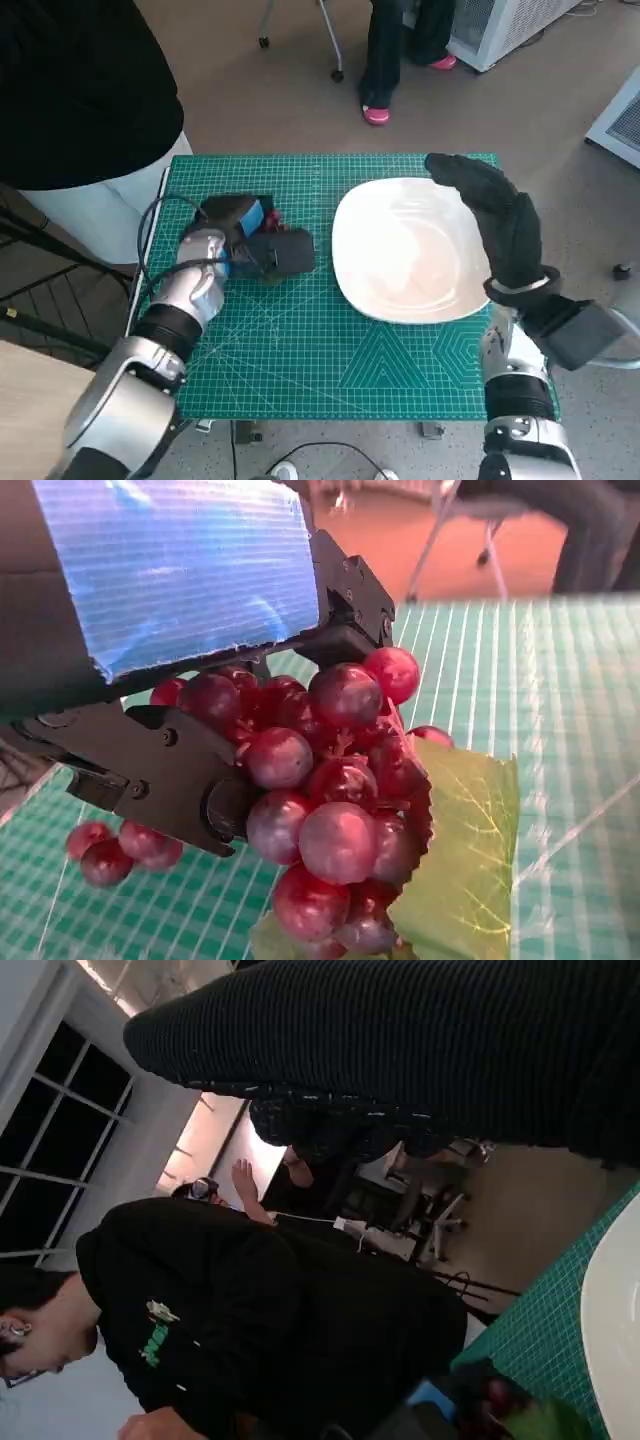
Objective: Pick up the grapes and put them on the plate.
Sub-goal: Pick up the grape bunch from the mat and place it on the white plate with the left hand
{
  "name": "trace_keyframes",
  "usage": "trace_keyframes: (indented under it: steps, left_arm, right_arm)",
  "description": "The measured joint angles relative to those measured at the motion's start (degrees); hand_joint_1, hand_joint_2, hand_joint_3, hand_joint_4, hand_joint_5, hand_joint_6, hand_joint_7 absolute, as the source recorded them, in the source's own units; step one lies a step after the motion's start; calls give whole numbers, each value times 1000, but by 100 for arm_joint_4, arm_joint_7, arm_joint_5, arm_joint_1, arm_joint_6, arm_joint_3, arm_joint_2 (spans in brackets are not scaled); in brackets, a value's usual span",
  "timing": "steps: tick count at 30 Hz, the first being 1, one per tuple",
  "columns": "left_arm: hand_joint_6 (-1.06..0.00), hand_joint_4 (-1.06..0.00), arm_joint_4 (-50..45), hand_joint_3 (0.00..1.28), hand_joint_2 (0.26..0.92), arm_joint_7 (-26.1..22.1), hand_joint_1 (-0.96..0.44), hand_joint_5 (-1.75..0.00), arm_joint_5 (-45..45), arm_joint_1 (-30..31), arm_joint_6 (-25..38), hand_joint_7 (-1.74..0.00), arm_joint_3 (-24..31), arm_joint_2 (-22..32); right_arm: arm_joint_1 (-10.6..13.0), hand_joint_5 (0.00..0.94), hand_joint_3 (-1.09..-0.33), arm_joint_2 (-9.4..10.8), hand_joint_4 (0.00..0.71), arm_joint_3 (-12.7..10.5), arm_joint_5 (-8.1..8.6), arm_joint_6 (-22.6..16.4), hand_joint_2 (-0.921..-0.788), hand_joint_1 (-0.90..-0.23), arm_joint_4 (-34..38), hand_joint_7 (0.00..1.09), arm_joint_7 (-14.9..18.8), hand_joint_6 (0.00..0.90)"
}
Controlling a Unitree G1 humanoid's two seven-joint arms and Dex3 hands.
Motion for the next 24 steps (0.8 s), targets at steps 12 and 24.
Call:
trace_keyframes:
  steps: [12, 24]
  left_arm:
    - [-608, -647, -2419, 101, 920, -598, 2, -1314, 143, 487, 648, -1085, 188, 457]
    - [-546, -591, -3852, 150, 921, -1014, 1, -1356, 439, 723, 895, -1162, 230, 518]
  right_arm:
    - [-2, 1, -521, 21, 339, -27, 23, 9, -921, -470, 0, 1, 18, 316]
    - [-2, 1, -520, 34, 341, -59, 73, 17, -921, -474, -37, 1, 18, 317]
